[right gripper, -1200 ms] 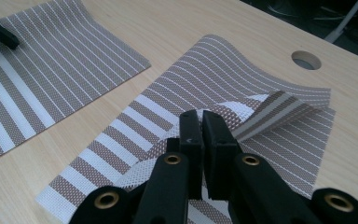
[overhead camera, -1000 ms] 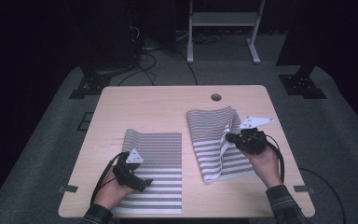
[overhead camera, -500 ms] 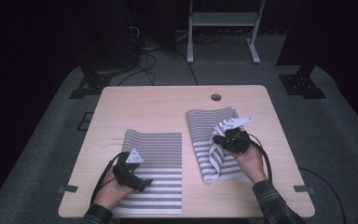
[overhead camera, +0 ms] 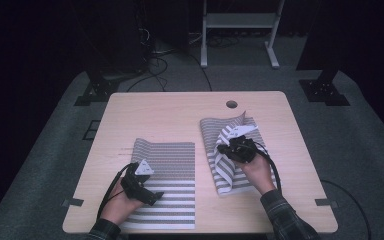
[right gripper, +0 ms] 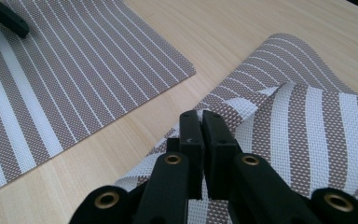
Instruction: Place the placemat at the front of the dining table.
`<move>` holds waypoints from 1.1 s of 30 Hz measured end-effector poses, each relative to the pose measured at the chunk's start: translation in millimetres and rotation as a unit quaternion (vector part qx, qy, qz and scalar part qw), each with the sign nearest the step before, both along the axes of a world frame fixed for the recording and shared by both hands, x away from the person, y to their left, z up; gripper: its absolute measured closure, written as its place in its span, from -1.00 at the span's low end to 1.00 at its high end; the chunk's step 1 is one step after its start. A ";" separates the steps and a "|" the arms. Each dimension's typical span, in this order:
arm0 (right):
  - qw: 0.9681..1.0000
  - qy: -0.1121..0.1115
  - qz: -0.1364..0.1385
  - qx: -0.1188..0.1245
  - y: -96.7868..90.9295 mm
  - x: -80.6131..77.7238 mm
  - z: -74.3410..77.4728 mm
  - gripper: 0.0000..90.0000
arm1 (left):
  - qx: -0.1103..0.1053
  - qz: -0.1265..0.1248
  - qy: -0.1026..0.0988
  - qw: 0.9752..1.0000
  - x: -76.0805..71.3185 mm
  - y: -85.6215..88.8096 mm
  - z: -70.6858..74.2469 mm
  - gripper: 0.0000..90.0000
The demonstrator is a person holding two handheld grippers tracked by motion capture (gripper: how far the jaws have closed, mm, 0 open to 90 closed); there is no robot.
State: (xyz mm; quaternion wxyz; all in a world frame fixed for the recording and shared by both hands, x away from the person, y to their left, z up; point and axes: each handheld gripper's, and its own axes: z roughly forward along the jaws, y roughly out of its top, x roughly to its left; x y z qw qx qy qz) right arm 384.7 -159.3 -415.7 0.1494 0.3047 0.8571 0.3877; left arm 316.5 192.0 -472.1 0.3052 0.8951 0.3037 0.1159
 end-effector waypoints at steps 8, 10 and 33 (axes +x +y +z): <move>1.000 -0.003 0.013 0.001 11.6 -1.1 0.6 0.93 | -0.001 0.001 0.000 1.000 -0.1 -0.1 -0.1 -1.00; 1.000 -0.003 0.015 0.000 13.9 -1.2 0.4 0.94 | -0.001 0.000 0.000 1.000 0.0 0.0 -0.1 -1.00; 0.999 -0.006 0.046 0.004 49.0 -0.8 5.2 0.93 | -0.001 0.000 0.000 1.000 -0.1 0.1 -0.1 -1.00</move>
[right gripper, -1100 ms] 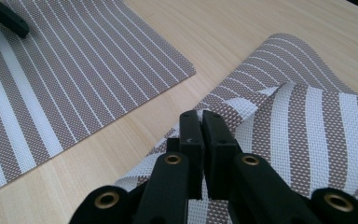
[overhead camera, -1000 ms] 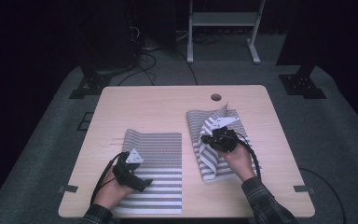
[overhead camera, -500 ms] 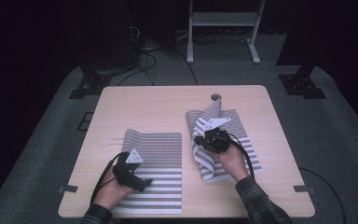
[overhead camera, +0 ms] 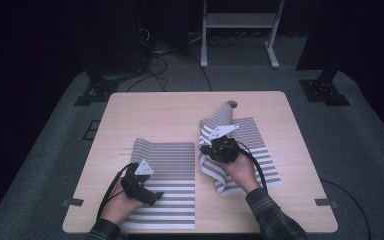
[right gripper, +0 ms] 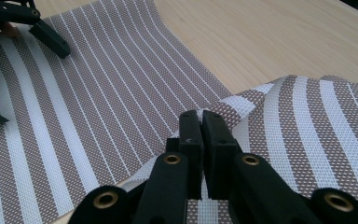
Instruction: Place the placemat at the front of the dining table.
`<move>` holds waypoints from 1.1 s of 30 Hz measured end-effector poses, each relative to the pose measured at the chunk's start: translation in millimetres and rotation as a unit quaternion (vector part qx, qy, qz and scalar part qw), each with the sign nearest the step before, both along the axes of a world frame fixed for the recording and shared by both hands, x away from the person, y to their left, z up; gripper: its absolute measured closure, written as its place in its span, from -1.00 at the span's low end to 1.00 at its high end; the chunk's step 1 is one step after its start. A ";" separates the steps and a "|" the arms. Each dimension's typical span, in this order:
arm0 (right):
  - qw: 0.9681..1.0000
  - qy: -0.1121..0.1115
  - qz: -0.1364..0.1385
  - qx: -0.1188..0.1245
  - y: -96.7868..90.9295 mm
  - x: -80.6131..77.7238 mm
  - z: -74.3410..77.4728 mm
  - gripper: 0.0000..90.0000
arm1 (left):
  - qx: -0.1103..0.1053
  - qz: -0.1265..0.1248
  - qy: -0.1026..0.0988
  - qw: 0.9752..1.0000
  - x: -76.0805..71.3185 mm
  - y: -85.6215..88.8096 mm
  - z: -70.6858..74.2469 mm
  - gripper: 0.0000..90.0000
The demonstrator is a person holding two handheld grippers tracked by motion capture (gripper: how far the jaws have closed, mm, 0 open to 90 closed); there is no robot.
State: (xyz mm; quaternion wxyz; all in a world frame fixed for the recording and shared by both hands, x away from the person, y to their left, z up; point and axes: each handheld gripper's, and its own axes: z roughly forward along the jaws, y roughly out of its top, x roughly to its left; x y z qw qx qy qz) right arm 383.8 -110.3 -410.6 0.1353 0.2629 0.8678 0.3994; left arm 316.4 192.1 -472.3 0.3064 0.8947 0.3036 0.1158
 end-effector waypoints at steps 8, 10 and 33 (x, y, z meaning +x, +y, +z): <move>1.000 -0.001 0.010 0.001 10.1 -0.9 -0.6 0.93 | 0.001 0.000 0.000 1.000 0.0 0.1 0.1 -1.00; 1.000 0.001 0.013 0.001 12.8 -0.9 -0.5 0.93 | 0.001 -0.001 0.000 1.000 0.1 0.1 0.1 -1.00; 0.999 0.011 0.044 0.021 50.7 -4.1 -6.2 0.93 | 0.001 -0.001 0.000 1.000 0.0 0.2 0.0 -1.00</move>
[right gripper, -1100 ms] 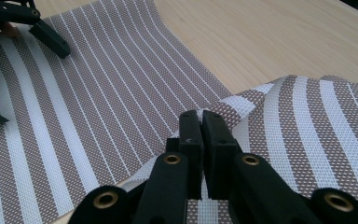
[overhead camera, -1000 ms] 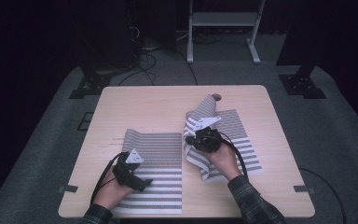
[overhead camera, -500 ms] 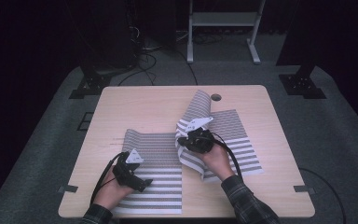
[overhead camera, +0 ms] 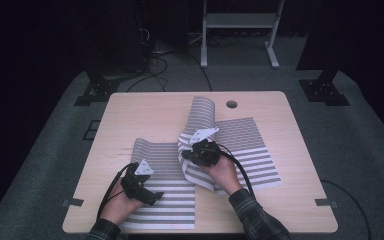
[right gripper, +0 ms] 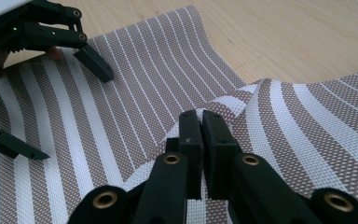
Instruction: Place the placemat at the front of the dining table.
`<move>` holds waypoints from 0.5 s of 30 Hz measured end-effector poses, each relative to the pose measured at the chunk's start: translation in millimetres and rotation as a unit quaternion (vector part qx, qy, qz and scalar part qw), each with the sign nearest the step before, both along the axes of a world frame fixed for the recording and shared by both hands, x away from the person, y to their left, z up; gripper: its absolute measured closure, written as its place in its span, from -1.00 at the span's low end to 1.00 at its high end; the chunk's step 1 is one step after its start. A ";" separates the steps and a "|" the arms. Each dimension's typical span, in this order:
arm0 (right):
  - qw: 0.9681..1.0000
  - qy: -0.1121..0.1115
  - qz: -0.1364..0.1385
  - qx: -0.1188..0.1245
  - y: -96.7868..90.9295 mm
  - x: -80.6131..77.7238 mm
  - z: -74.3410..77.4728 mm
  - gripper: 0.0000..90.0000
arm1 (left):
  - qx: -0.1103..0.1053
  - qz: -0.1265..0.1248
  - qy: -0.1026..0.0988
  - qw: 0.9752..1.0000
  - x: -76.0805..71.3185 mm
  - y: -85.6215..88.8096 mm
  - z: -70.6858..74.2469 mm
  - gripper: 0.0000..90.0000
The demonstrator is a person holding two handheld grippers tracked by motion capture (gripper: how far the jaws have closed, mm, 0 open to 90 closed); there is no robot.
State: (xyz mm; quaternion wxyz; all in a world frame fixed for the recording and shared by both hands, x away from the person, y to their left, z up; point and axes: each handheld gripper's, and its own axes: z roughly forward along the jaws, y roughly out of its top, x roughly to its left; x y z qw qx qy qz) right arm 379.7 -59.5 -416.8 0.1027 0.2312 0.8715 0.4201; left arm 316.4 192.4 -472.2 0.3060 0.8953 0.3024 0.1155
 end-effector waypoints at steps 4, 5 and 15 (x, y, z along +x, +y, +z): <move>1.000 0.001 0.005 0.001 6.1 -0.6 -0.6 0.93 | 0.000 0.000 0.000 1.000 0.0 0.0 0.0 -1.00; 1.000 0.002 0.007 0.001 7.8 -0.7 -0.9 0.93 | 0.000 0.000 0.000 1.000 0.1 0.0 0.0 -1.00; 1.000 0.004 0.020 0.008 25.1 -1.9 -1.6 0.93 | 0.000 0.000 0.000 1.000 0.2 -0.1 0.0 -1.00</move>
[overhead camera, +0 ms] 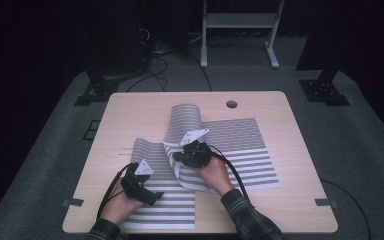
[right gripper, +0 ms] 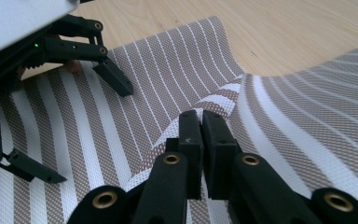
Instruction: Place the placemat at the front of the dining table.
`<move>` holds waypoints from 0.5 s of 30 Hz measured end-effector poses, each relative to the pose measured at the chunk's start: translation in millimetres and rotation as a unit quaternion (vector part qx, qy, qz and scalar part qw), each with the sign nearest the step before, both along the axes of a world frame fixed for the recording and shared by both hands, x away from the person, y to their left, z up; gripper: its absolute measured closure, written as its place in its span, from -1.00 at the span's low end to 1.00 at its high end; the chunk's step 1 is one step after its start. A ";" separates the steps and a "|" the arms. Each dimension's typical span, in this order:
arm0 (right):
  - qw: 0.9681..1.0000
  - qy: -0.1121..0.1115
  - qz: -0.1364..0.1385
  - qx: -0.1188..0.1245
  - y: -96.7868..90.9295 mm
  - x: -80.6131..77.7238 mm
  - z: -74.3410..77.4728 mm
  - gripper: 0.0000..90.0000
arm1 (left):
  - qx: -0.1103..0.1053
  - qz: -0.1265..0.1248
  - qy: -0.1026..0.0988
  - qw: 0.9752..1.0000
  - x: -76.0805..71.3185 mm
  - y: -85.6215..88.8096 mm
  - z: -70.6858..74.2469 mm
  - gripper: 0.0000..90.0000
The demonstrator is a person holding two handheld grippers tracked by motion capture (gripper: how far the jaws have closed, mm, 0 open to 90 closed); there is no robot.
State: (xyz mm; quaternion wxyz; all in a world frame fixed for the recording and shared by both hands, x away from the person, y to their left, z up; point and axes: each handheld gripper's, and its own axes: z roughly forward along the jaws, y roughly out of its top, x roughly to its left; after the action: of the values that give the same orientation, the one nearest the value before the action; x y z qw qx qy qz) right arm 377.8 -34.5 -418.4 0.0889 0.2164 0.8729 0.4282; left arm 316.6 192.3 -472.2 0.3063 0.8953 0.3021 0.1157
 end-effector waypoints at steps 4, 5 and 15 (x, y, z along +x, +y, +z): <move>1.000 0.000 0.004 0.000 6.3 -1.0 -0.1 0.92 | 0.000 0.000 0.000 1.000 0.0 0.0 -0.1 -1.00; 1.000 0.000 0.005 0.000 8.0 -1.5 -0.4 0.92 | 0.000 -0.001 0.000 1.000 0.1 0.1 0.0 -1.00; 1.000 -0.001 0.009 0.000 11.0 -0.9 -0.9 0.76 | 0.000 -0.001 0.000 1.000 0.1 0.1 0.1 -1.00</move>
State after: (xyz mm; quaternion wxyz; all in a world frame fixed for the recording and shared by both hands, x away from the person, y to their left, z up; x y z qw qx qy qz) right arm 376.9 -23.4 -419.3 0.0858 0.2083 0.8747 0.4291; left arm 316.7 192.4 -472.1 0.3061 0.8957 0.3013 0.1151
